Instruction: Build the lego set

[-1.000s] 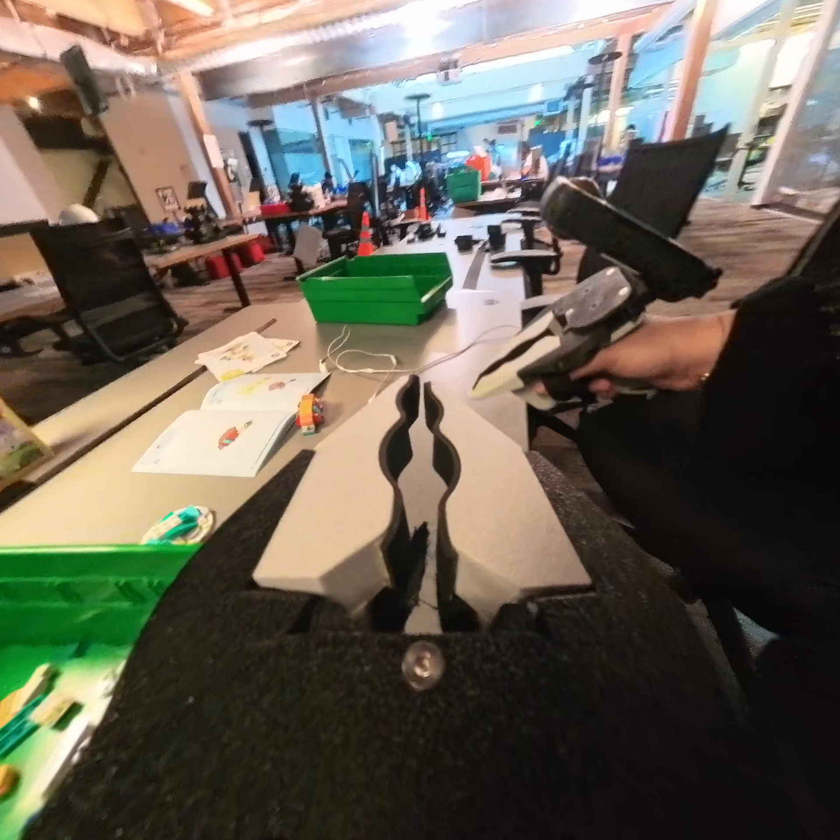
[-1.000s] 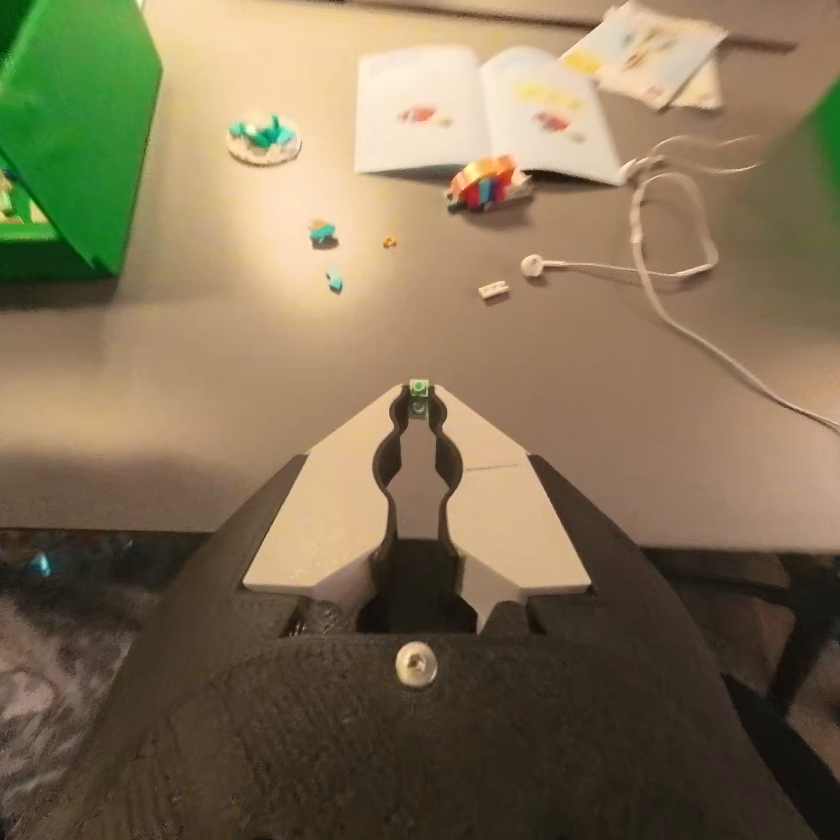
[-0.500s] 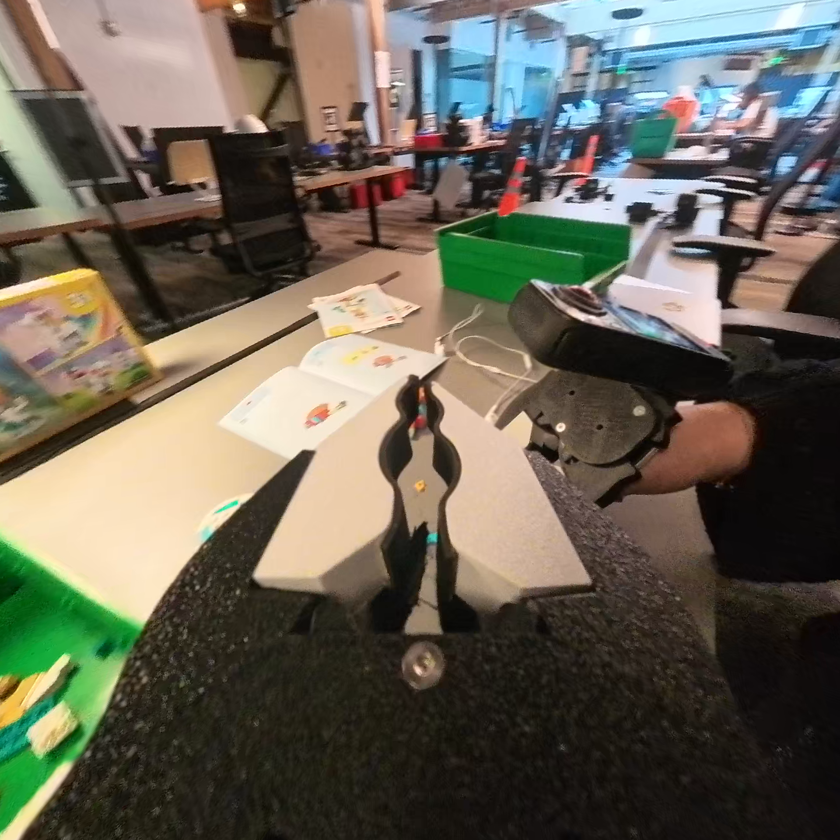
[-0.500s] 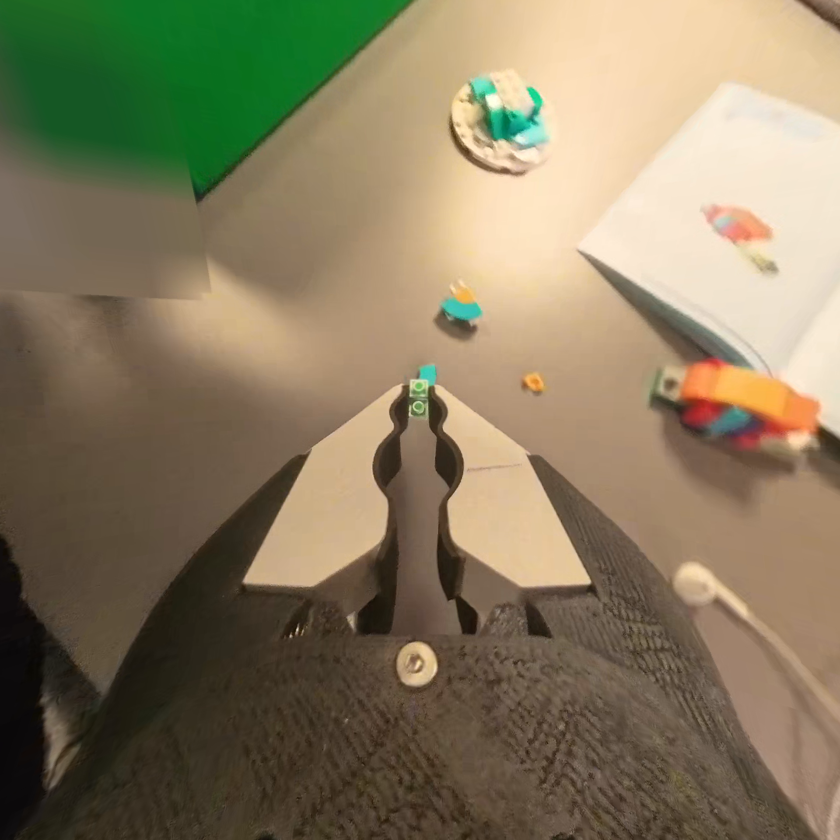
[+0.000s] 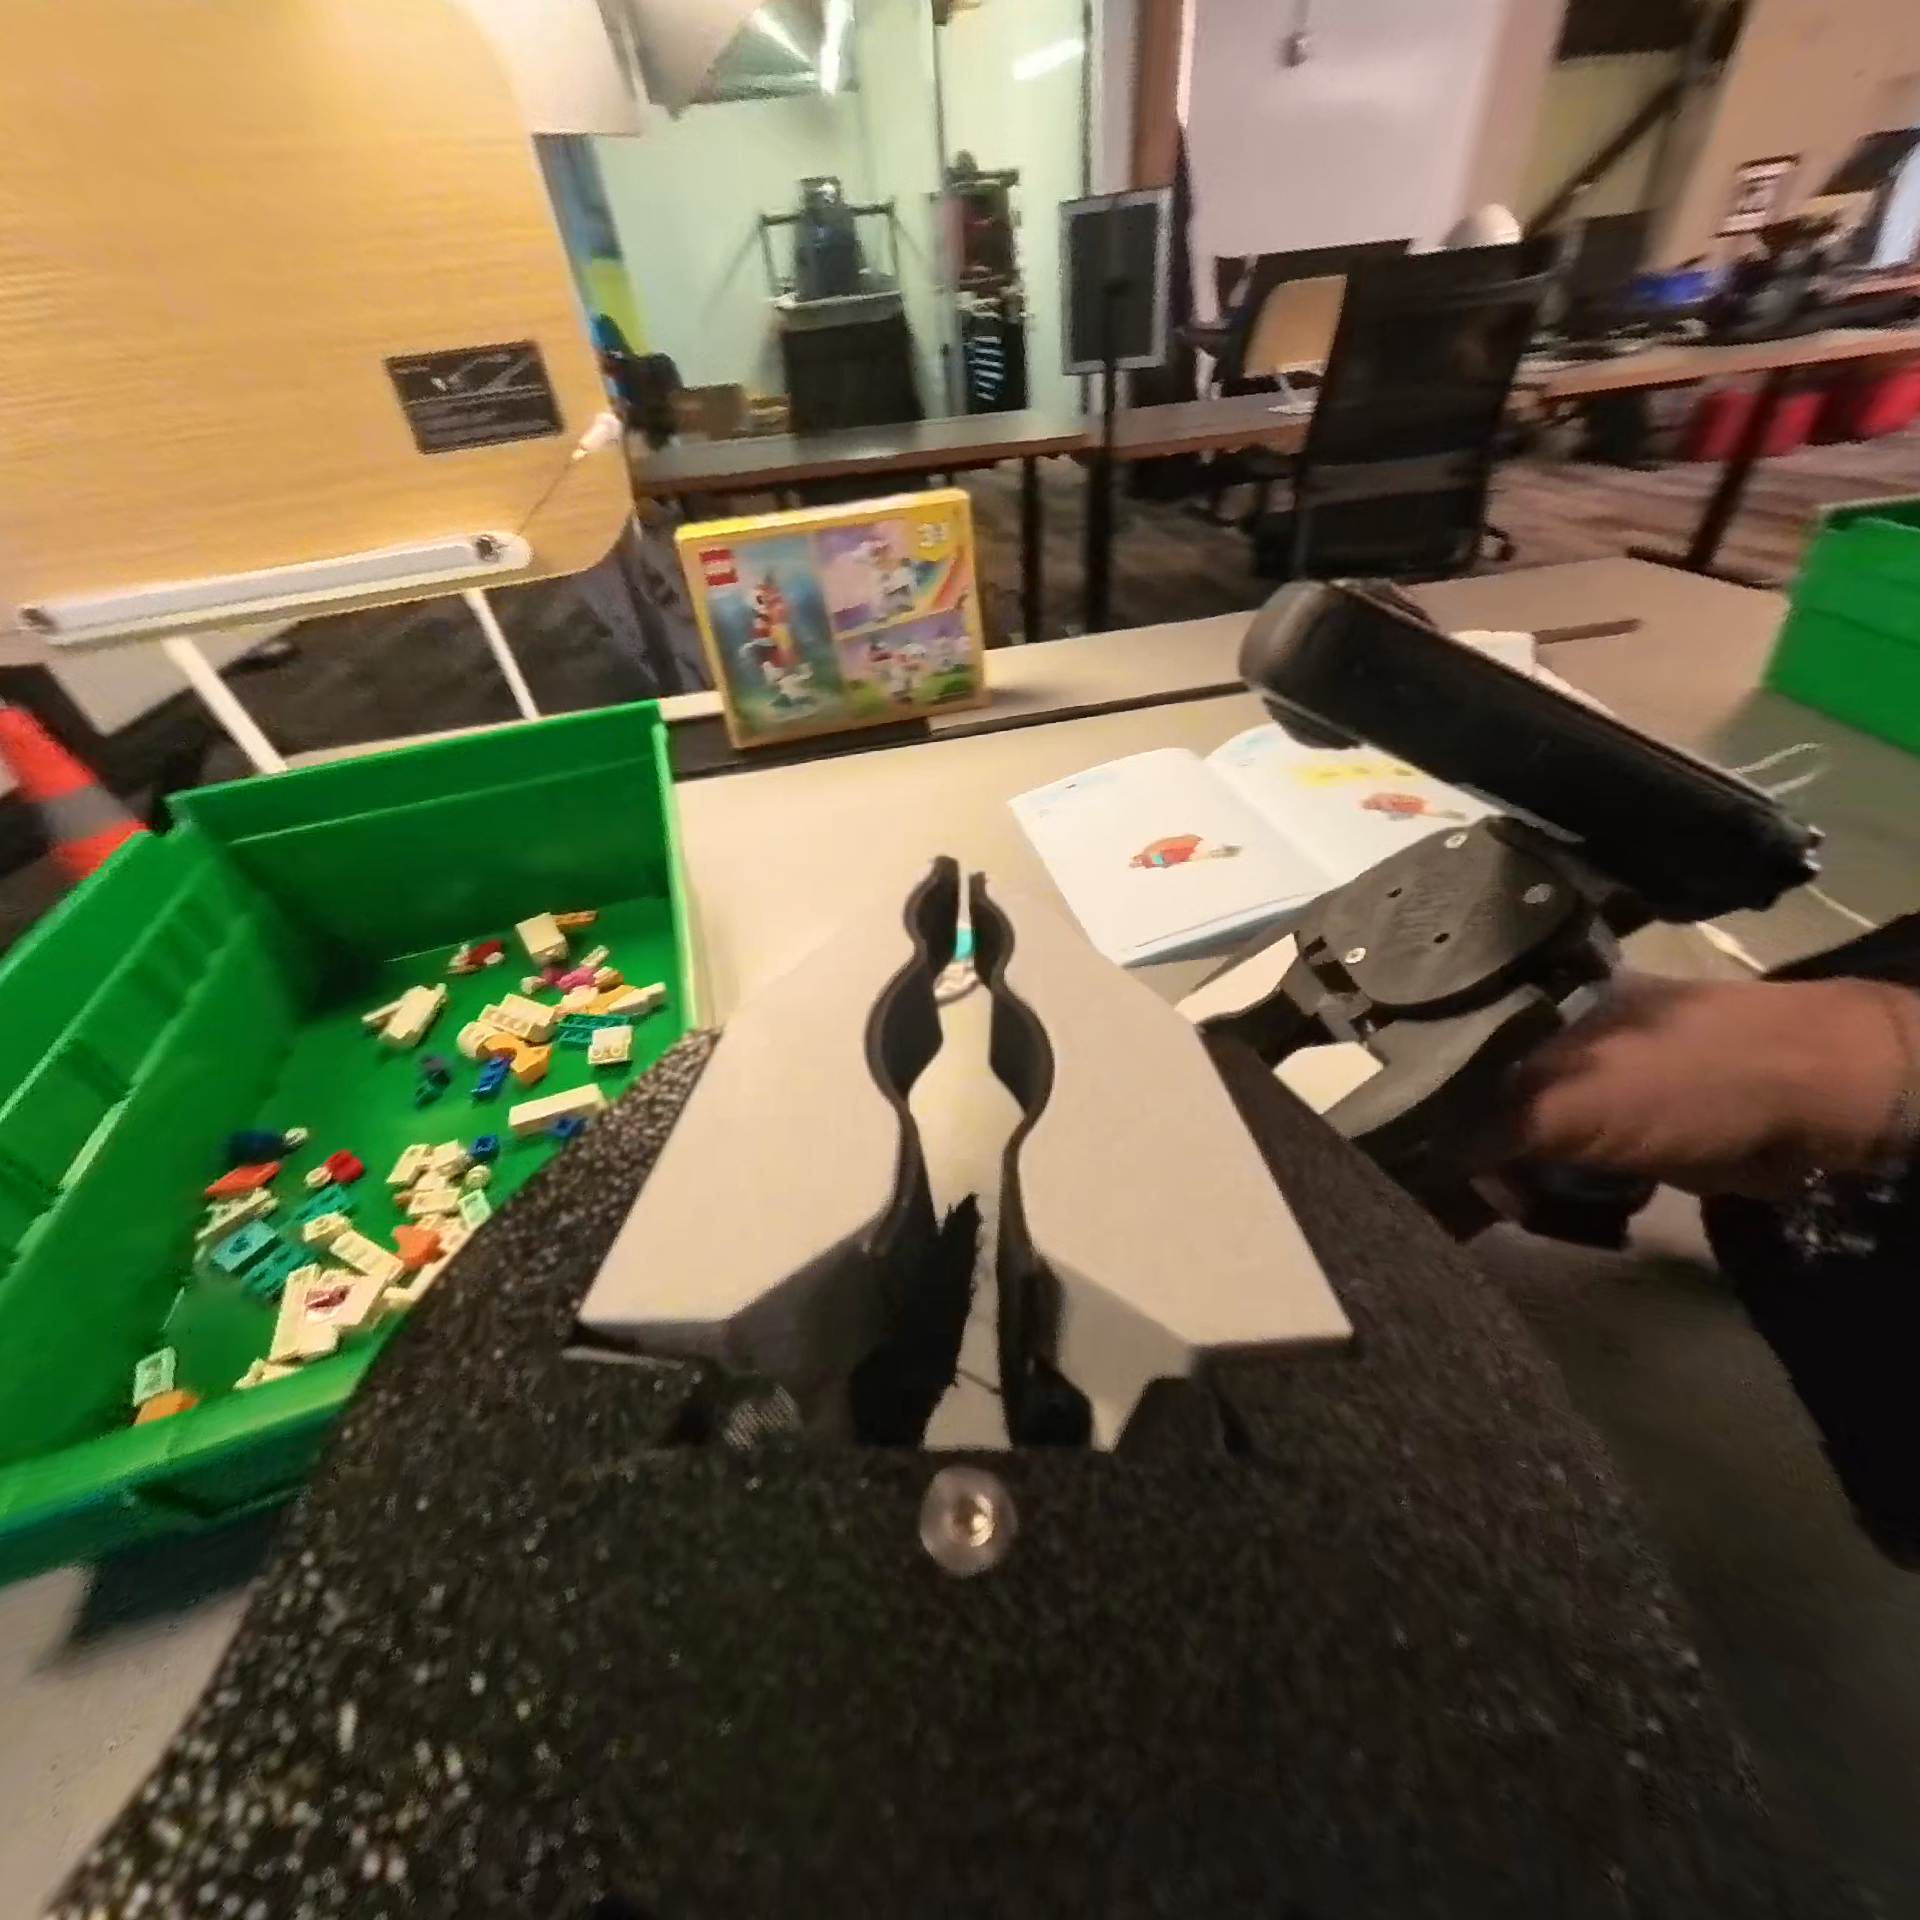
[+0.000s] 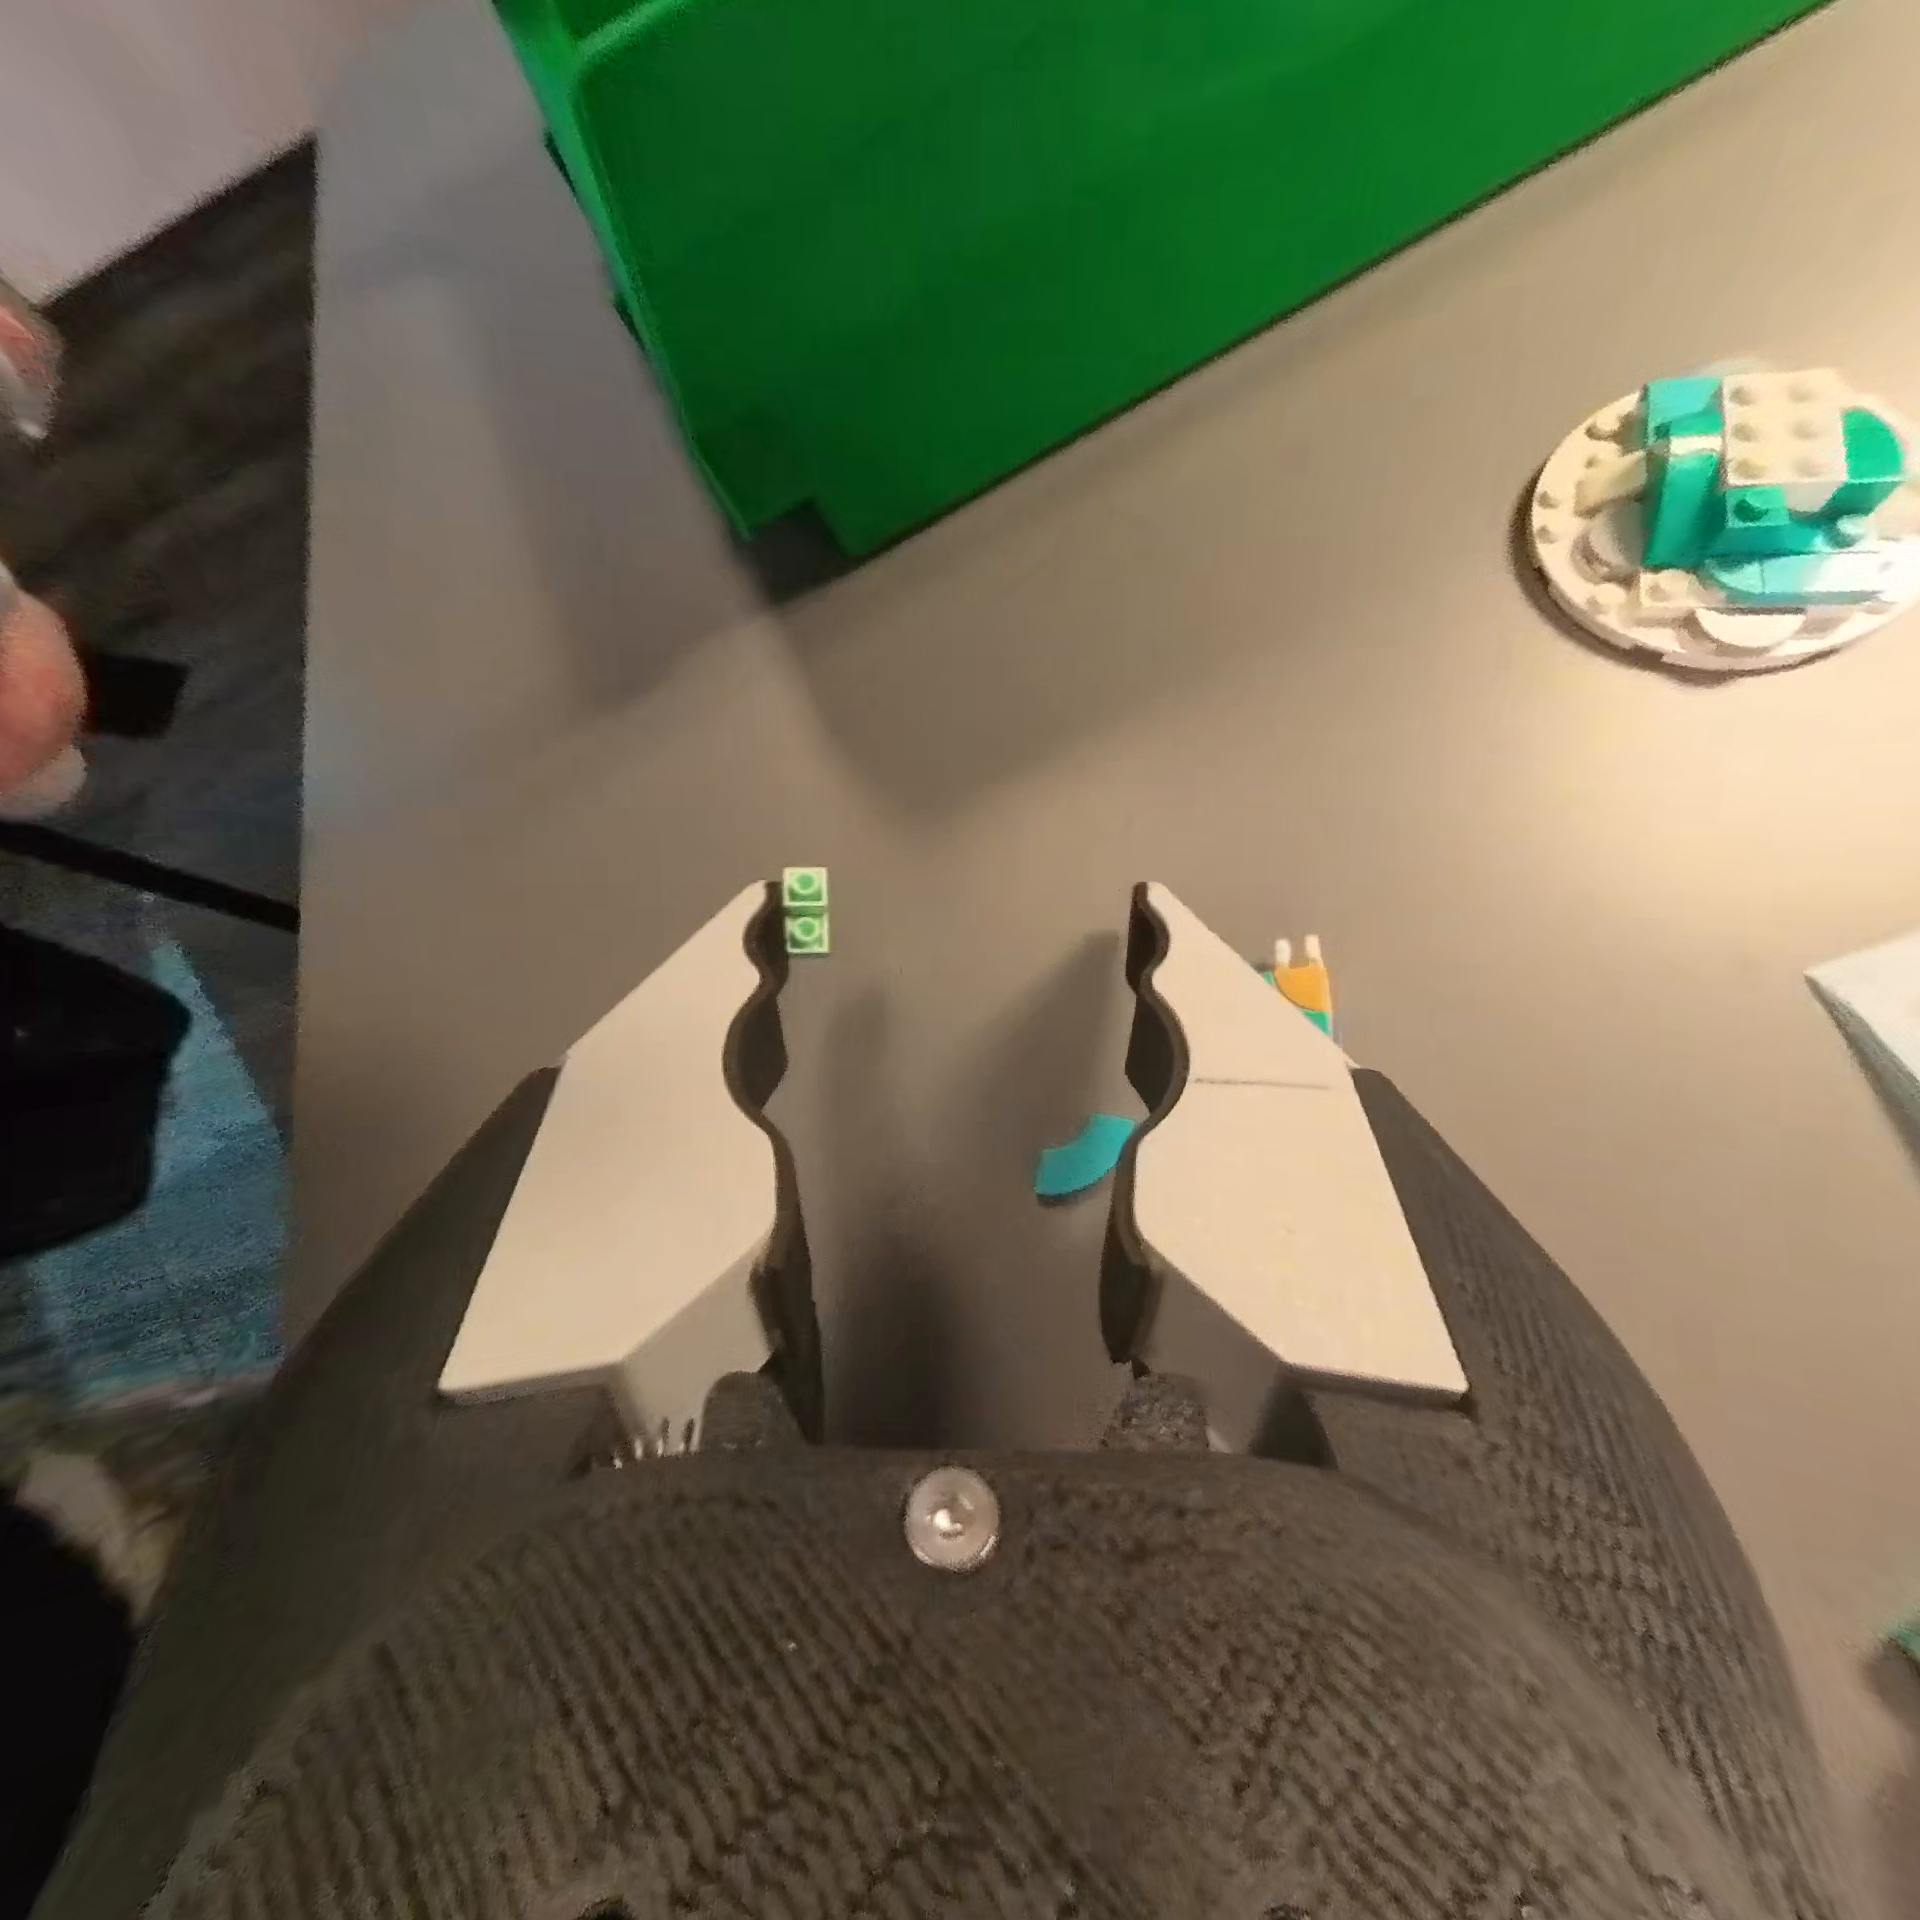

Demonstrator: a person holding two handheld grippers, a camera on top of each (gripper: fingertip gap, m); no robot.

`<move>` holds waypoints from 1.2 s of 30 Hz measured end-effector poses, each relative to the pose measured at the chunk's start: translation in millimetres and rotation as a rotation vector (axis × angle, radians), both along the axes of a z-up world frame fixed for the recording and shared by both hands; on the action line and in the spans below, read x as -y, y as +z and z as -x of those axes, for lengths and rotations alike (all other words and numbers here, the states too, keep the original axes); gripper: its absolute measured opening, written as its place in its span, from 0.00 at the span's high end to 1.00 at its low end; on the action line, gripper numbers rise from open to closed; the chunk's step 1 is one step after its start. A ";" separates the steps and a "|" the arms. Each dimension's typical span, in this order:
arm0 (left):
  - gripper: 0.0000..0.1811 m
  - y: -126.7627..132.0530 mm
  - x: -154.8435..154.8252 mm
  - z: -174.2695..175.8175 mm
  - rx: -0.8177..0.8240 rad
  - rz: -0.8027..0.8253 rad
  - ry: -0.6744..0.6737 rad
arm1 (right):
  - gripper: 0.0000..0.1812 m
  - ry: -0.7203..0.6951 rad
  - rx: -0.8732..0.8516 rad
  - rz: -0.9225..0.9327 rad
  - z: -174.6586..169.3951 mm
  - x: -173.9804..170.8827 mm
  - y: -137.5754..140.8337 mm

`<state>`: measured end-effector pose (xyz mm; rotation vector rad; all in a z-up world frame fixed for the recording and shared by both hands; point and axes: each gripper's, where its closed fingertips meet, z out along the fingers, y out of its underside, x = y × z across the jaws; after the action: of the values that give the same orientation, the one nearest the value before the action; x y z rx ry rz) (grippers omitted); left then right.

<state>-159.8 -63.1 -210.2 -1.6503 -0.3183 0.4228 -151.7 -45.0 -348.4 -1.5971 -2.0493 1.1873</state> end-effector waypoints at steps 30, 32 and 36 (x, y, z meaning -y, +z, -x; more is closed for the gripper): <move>1.00 15.9 127.4 -248.3 -0.327 -0.320 -0.020 | 0.69 -0.543 -0.278 -0.390 -217.5 -141.6 36.2; 1.00 13.4 137.1 -256.3 -0.288 -0.354 -0.022 | 0.72 -0.590 -0.198 -0.277 -236.8 -162.4 24.4; 1.00 12.5 143.1 -272.1 -0.283 -0.336 -0.034 | 0.76 -0.573 -0.061 -0.211 -235.6 -177.0 11.2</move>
<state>112.3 -206.2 -197.7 -1.2481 -0.1397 0.5395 83.9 132.0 -337.2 -1.8321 -1.4628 0.7719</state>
